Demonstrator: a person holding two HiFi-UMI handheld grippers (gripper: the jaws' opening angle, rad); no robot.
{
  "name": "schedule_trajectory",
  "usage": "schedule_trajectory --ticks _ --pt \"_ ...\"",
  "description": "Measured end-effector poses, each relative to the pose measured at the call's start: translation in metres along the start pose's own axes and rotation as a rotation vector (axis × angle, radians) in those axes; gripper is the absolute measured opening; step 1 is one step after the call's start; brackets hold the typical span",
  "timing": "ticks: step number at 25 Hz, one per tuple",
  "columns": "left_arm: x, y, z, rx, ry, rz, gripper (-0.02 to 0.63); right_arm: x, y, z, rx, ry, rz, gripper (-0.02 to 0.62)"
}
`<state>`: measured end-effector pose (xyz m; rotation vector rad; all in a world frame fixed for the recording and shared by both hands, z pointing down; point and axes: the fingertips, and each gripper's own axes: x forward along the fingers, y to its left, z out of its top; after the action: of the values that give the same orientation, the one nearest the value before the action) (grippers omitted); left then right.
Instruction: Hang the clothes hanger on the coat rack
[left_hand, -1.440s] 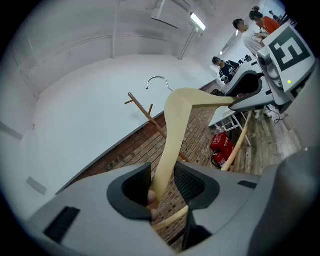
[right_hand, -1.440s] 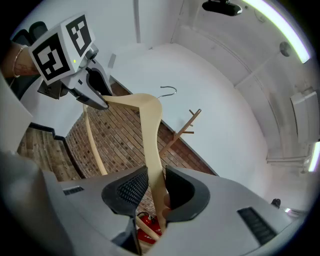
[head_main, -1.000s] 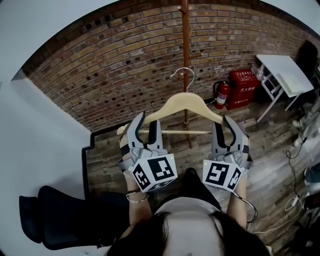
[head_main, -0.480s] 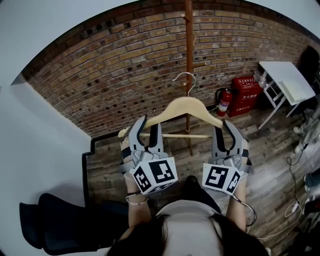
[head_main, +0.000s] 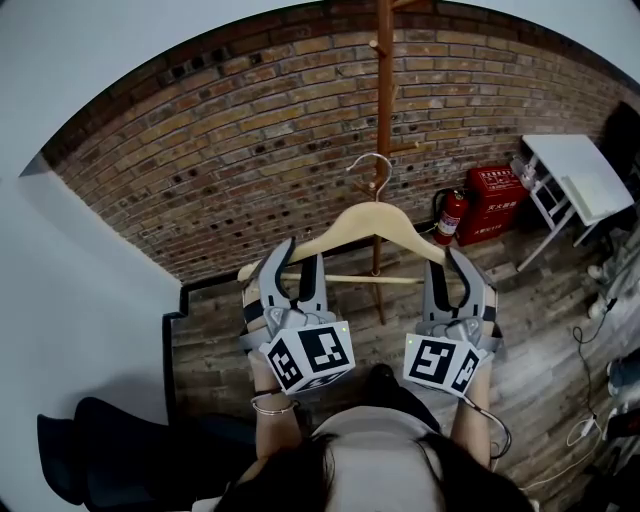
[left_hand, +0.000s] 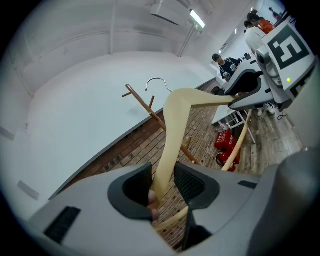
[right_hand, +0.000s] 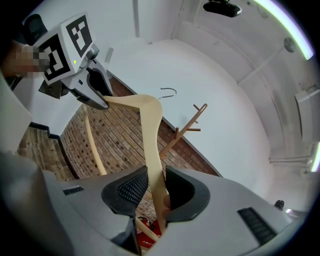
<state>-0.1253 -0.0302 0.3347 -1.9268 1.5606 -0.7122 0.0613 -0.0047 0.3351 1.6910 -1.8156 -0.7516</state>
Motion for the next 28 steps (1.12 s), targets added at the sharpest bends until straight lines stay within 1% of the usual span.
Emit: schedule_trajectory --ticks 18,28 --pt "0.080 -0.012 0.014 -0.012 0.009 -0.009 0.146 0.073 -0.027 -0.026 -0.010 0.004 0.005 0.124" --pt "0.117 -0.014 0.017 -0.014 0.043 0.017 0.146 0.114 -0.035 -0.038 -0.008 -0.019 0.041 0.124"
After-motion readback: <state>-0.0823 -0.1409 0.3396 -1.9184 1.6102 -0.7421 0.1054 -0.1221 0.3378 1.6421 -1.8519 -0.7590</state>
